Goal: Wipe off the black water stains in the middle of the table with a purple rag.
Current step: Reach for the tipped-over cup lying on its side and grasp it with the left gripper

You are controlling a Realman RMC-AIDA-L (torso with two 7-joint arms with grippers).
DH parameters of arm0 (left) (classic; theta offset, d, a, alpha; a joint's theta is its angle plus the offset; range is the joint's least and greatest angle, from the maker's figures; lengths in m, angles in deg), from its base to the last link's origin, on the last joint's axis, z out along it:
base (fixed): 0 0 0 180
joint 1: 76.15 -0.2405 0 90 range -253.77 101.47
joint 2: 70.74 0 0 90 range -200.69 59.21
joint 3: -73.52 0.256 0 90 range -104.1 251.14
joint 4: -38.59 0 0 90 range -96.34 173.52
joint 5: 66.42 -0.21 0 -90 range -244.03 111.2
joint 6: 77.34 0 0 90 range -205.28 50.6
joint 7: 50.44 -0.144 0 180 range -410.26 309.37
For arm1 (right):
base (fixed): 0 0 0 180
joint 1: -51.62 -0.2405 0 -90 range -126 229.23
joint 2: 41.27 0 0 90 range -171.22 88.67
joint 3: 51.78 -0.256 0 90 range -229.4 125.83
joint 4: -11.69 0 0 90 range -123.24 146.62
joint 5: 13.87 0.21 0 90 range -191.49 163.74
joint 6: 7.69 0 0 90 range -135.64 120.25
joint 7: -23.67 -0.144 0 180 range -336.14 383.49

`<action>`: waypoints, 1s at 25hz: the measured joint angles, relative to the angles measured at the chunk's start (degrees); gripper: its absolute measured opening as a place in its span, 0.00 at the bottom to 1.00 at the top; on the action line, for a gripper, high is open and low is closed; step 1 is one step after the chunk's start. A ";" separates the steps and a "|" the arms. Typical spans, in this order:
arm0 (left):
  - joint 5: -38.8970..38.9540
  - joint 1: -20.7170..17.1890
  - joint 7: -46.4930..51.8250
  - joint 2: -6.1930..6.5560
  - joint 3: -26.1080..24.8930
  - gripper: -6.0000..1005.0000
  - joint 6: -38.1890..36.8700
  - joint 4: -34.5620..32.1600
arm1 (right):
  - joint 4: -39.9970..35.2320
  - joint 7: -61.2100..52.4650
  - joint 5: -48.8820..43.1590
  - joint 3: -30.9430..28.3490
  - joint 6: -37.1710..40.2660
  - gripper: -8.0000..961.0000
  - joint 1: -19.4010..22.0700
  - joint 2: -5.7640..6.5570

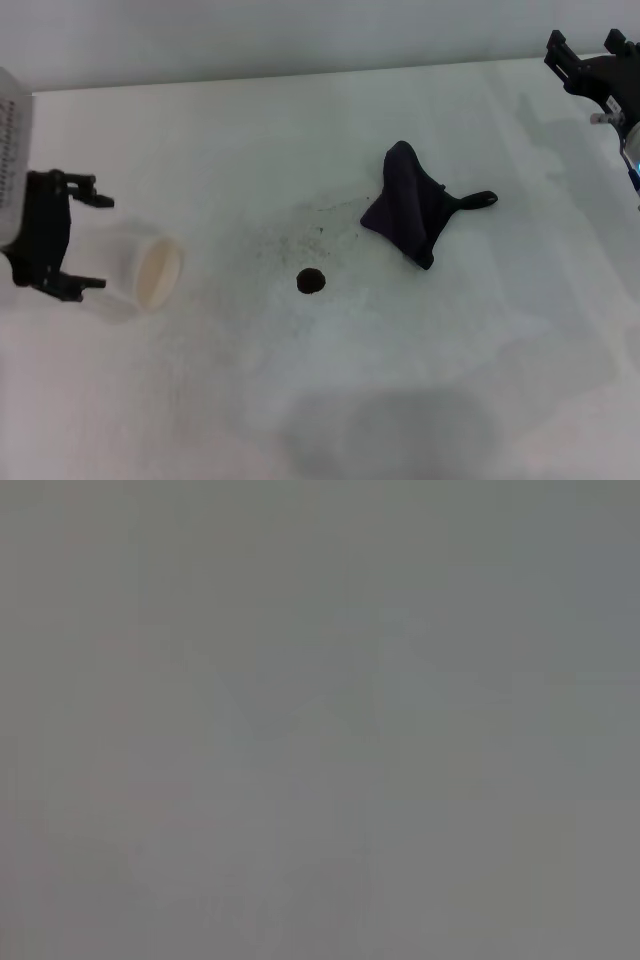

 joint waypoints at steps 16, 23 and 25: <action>-2.43 -1.23 0.52 -0.22 5.76 0.87 -8.41 5.17 | 0.00 -1.65 -0.03 0.11 -0.91 0.86 -0.46 -0.09; -1.22 -0.67 -1.54 -0.26 6.02 0.86 -13.99 11.64 | -0.01 -1.67 -0.15 0.10 -1.64 0.86 0.00 -0.09; -0.31 -0.31 -2.30 -0.33 6.08 0.86 -16.30 14.04 | -0.01 -1.67 -0.15 0.13 -1.78 0.86 0.25 -0.09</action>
